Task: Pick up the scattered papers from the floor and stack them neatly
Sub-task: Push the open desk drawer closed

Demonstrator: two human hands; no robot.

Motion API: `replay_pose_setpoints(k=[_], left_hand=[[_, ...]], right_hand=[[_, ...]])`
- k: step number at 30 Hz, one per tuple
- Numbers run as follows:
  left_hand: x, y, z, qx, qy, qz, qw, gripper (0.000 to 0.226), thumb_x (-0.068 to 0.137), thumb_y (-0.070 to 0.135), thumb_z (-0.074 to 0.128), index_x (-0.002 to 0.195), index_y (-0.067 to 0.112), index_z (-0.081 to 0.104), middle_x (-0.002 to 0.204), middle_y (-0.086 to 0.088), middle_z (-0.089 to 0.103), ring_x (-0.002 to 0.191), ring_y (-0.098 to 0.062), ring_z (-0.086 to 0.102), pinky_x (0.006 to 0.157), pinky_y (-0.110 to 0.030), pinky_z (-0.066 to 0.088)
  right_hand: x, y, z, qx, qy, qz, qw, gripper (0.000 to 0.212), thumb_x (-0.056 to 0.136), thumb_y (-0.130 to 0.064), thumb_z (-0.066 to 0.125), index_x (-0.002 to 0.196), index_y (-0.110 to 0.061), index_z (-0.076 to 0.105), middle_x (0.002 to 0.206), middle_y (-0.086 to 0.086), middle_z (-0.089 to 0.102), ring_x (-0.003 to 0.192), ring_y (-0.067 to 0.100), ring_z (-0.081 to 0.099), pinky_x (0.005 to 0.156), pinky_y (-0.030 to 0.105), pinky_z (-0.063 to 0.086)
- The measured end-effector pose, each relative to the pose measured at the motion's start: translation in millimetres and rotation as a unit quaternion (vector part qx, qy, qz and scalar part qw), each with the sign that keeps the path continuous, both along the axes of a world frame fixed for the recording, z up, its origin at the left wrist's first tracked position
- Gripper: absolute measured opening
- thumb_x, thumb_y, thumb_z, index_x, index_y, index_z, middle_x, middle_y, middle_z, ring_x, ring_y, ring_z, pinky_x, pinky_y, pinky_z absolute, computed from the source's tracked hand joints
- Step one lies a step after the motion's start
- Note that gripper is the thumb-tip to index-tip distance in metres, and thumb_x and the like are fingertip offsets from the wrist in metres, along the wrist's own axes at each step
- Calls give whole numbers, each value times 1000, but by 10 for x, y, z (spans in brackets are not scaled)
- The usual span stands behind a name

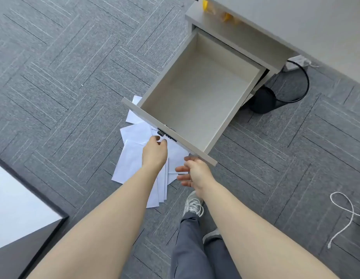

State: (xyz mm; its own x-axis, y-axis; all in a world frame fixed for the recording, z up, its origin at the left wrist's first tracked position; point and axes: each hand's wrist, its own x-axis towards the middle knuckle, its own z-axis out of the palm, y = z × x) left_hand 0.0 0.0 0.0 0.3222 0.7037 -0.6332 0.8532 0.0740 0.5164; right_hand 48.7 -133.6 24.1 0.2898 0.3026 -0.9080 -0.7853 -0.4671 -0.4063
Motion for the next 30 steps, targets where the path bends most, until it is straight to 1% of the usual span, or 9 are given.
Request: replay_pose_setpoints(k=[1,3,6,9,12,17,20,24,30], left_hand=[[27,37,-62,-15,-9,25,1000,42,91,36,41,125,14,52,113,-4,65,104,-28,62,92,-44,49],[64,103,-167,-38,-35,63,997,41,83,41,41,115,19,53,110,-5,66,100,-28,65,90,-48,51],[117,162,-244,-58,-44,87,994,27,79,39,40,97,23,52,96,1,66,94,-28,67,87,-49,53],[168,196,-269,-49,-53,86,994,12,80,35,41,85,27,49,88,5,67,90,-27,68,85,-50,54],[200,212,-288,-51,-55,86,993,13,79,37,41,84,28,49,89,6,69,90,-26,68,85,-49,54],[296,196,-313,-30,-61,50,996,12,83,40,44,81,30,48,88,11,66,90,-26,69,84,-47,54],[383,217,-302,-19,-53,28,998,13,85,41,45,83,29,50,89,9,67,89,-25,69,82,-47,54],[518,226,-312,-2,-55,7,998,18,89,40,44,93,24,52,92,7,67,89,-24,68,79,-46,54],[776,264,-422,19,-64,-6,998,25,91,43,46,100,21,54,99,4,68,93,-23,68,79,-43,54]], right_hand=[[14,15,-30,-1,4,-6,1000,22,97,-11,38,115,-17,49,84,7,69,54,19,56,48,24,43],[42,40,-81,-15,14,-17,1000,19,99,-12,38,113,-18,49,84,8,69,55,20,54,46,23,41],[56,69,-155,-25,31,-41,998,14,100,-17,39,101,-20,53,85,9,70,56,21,55,47,24,41],[84,85,-201,-35,47,-63,996,15,100,-24,40,105,-18,53,87,8,70,56,21,56,47,23,41],[127,97,-221,-51,44,-79,995,18,99,-25,39,104,-16,54,86,6,72,54,19,54,45,22,36],[237,135,-242,-62,39,-111,991,19,99,-23,38,98,-15,54,85,8,72,47,16,47,39,20,26],[333,156,-244,-65,35,-121,990,18,99,-22,37,97,-15,54,87,10,72,46,15,45,38,19,25],[477,175,-268,-56,30,-139,988,17,99,-21,38,97,-14,53,89,12,70,45,15,44,37,18,24],[746,165,-323,-33,35,-174,984,15,99,-24,42,89,-18,53,84,7,70,48,15,44,37,18,26]])
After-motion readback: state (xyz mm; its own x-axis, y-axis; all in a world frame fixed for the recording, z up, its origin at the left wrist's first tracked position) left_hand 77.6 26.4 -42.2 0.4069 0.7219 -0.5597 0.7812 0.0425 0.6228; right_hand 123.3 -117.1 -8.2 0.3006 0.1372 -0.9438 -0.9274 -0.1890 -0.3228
